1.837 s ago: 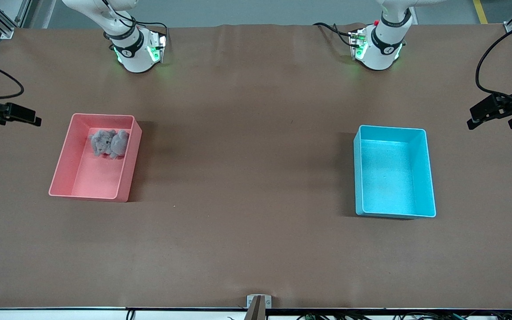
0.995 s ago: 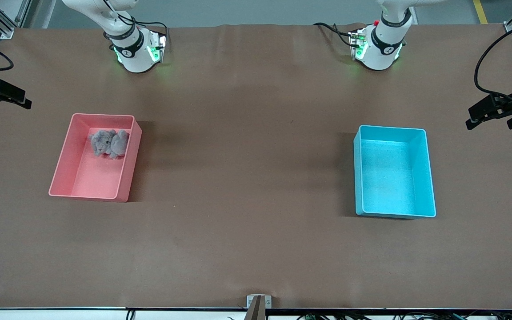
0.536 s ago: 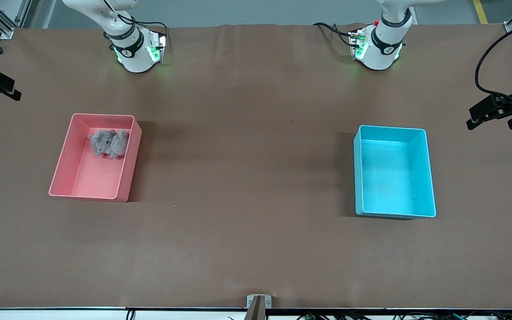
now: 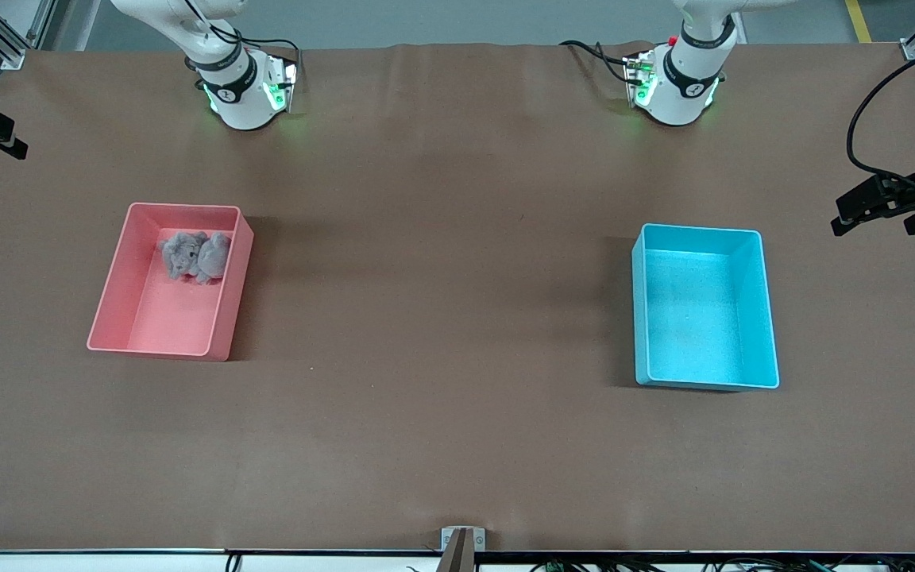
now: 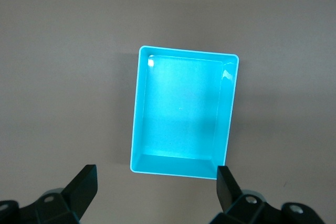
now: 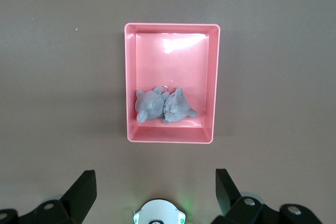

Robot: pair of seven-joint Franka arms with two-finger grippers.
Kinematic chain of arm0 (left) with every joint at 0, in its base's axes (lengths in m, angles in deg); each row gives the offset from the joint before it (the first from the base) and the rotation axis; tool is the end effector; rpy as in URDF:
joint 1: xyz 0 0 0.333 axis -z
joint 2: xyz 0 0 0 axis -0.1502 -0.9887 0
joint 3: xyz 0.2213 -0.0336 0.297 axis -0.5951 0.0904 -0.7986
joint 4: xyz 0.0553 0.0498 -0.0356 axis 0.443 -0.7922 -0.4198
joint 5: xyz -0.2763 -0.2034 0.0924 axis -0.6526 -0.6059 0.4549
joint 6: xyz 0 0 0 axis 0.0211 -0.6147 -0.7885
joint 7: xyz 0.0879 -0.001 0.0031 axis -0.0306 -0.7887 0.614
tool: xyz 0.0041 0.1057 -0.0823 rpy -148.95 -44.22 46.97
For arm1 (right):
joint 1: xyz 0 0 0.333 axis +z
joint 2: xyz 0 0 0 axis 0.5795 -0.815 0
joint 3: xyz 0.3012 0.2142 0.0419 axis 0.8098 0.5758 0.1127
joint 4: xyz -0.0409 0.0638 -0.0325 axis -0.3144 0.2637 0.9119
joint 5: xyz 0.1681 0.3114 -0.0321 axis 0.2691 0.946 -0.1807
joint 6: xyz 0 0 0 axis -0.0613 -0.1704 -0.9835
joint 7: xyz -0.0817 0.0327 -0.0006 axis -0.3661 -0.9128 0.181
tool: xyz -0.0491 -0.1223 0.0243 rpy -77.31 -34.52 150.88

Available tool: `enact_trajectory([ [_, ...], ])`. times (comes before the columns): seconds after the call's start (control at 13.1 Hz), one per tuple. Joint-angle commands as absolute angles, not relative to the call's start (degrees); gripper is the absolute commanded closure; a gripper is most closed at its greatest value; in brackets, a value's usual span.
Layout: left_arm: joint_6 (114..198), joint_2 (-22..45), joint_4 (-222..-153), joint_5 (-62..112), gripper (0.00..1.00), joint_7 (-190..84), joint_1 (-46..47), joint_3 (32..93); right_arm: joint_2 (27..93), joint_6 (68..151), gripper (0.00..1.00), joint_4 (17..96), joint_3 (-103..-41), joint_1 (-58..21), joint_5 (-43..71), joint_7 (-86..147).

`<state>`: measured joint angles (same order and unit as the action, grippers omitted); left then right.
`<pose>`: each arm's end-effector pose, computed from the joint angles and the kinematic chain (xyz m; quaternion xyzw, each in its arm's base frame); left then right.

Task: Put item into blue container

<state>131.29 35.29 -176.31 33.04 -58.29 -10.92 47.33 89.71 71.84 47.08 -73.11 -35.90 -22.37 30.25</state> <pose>0.5325 -0.0097 0.6565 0.9997 0.0036 0.0222 0.0112 0.4468 -0.0580 0.6940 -0.9988 0.0135 0.0450 0.0139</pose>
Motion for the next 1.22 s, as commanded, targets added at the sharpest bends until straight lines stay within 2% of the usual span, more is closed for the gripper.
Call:
enact_trajectory([
  [0.0, 131.19, 34.98, -175.31, 32.69, 0.0, -58.0, -11.1, 47.38, 90.21, 71.56, 0.0, 47.31, -73.02, -35.94, -22.35, 29.84],
  [0.31, 131.19, 35.07, -175.31, 32.6, 0.0, -57.91, -11.1, 47.38, 89.43, 73.4, 0.0, 46.79, -73.28, -36.21, -22.35, 30.02],
  [0.46, 131.19, 35.07, -175.31, 32.6, 0.0, -57.91, -11.1, 47.38, 82.95, 73.49, 0.0, 45.83, -73.29, -36.47, -22.35, 29.76],
  [0.84, 131.19, 35.07, -175.31, 32.6, 0.0, -57.91, -11.1, 47.38, 74.31, 78.32, 0.0, 45.29, -73.46, -37.08, -23.32, 29.67],
  [1.0, 131.19, 35.07, -175.31, 32.69, 0.0, -57.82, -10.84, 47.47, 74.12, 82.08, 0.0, 50.88, -73.46, -38.49, -22.09, 30.19],
  [1.15, 131.19, 34.98, -175.31, 32.6, 0.0, -57.82, -10.84, 47.38, 75.09, 90.85, 0.0, 62.29, -73.46, -40.42, -18.15, 30.54],
])
